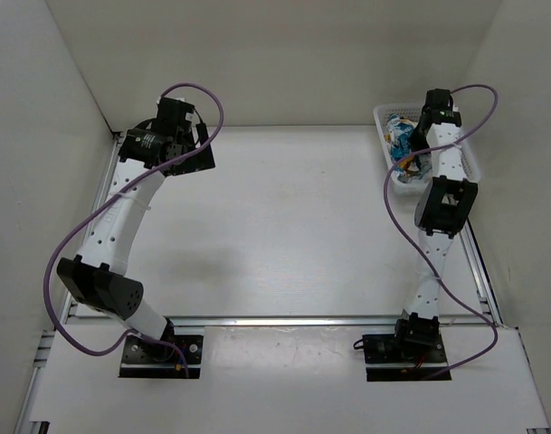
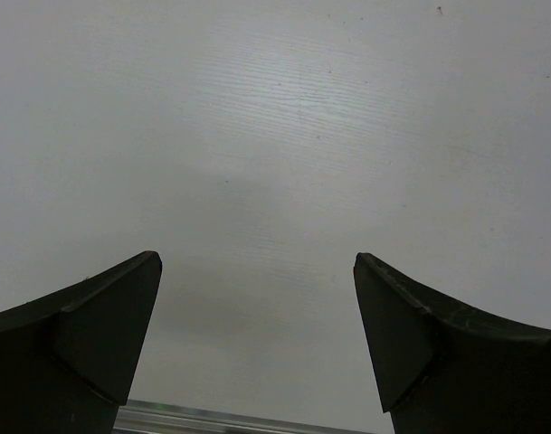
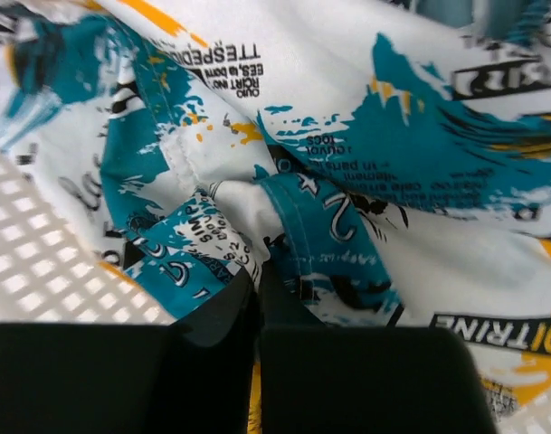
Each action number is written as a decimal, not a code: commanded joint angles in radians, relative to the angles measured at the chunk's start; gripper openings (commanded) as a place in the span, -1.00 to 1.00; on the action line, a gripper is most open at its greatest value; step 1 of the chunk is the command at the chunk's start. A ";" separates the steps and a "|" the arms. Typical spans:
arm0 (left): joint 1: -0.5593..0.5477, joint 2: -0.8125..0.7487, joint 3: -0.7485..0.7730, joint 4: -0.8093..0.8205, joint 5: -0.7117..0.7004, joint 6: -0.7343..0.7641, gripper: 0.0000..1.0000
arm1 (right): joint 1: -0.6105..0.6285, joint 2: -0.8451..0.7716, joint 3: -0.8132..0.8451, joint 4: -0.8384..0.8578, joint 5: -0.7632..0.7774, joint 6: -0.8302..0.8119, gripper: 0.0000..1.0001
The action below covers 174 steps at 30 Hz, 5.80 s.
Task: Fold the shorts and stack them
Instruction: Grab the shorts from the pile, then move the shorts to the center of the board, then flatten the shorts out
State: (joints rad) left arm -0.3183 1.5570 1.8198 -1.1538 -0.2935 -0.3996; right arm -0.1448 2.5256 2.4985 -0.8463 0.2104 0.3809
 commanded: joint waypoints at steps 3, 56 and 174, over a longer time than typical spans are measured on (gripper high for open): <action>-0.004 0.012 0.036 -0.021 -0.026 0.024 1.00 | 0.008 -0.273 0.016 0.042 0.020 0.033 -1.00; -0.110 0.273 -0.320 0.256 0.409 -0.107 1.00 | 0.458 -0.816 -0.845 0.133 -0.221 0.035 0.82; 0.466 -0.067 0.075 0.103 0.447 -0.219 -0.79 | 0.519 -0.873 -0.700 0.183 -0.208 0.039 -0.83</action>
State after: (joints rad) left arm 0.1207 1.5536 2.0212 -0.9874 0.1886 -0.6518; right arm 0.3912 1.7546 2.0731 -0.6437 -0.1581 0.4801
